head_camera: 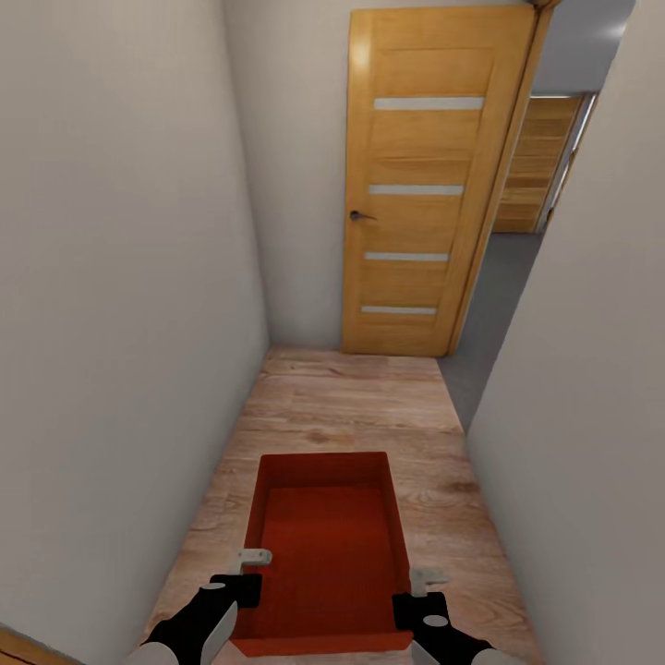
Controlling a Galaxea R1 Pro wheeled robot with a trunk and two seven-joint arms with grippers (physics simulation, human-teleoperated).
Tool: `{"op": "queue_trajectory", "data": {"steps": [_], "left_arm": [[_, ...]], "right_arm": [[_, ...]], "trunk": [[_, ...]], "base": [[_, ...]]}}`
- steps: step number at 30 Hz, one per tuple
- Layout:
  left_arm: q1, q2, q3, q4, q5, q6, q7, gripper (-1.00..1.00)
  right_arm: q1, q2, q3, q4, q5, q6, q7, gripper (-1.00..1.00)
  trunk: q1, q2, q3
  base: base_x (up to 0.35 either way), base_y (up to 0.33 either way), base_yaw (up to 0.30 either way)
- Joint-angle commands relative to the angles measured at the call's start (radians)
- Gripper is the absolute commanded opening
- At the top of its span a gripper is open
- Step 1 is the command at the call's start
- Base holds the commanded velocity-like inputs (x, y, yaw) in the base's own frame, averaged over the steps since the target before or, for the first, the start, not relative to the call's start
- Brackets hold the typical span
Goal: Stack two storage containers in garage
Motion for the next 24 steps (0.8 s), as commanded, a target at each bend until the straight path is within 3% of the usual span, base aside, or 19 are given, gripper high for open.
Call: {"op": "queue_trajectory", "data": {"steps": [1,24], "left_arm": [[0.0,0.012,0.007,0.002,-0.004,0.007,0.009,-1.0],[0.0,0.012,0.007,0.001,-0.005,0.007,0.009,-1.0]], "right_arm": [[-0.001,-0.028,0.001,0.001,-0.003,-0.027,-0.01,-1.0],[-0.001,-0.029,0.001,0.001,-0.003,-0.027,-0.01,-1.0]], "trunk": [[0.001,0.0,-0.001],[0.001,0.0,-0.001]], "base": [[0.325,0.0,0.0],[0.325,0.0,0.0]]}}
